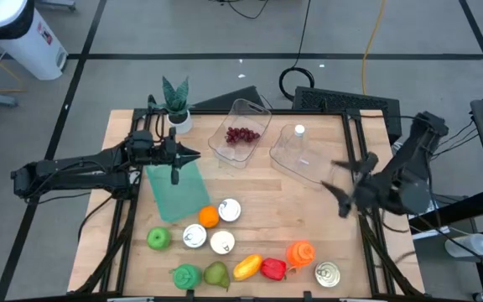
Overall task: Pick & Place Food Item
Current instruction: Adjust the right transparent bin on the table
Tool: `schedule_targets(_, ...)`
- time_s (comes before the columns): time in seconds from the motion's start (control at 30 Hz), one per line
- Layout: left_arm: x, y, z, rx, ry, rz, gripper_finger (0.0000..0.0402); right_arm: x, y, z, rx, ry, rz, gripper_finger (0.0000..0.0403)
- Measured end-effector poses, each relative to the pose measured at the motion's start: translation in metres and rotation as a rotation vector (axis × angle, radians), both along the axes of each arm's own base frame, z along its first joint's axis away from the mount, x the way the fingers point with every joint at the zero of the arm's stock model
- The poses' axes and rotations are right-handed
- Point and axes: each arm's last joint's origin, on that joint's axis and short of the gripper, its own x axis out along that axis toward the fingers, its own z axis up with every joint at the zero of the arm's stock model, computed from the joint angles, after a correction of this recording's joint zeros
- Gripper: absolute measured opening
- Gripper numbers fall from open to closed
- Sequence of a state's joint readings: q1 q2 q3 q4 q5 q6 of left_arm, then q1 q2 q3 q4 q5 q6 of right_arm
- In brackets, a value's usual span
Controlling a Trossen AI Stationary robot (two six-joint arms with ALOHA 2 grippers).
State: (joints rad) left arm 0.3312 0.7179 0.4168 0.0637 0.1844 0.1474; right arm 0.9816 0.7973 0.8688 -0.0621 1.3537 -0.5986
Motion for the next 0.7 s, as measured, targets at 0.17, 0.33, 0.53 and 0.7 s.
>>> schedule_targets(0.17,0.000,0.000,0.000,0.007,0.003,-0.002,0.0051,-0.008,0.021,-0.005,0.226,0.052,0.598,0.0282)
schedule_targets(0.33,0.000,0.000,0.000,0.007,0.003,-0.002,0.0051,0.003,0.027,-0.024,0.453,0.276,0.790,0.0256)
schedule_targets(0.53,0.000,0.000,-0.002,0.000,0.019,-0.002,0.0051,0.031,0.023,-0.056,0.424,0.514,0.630,0.0214)
schedule_targets(0.7,0.000,0.000,-0.002,0.013,0.021,-0.006,0.0051,0.030,-0.008,-0.070,0.522,0.659,0.362,0.0187)
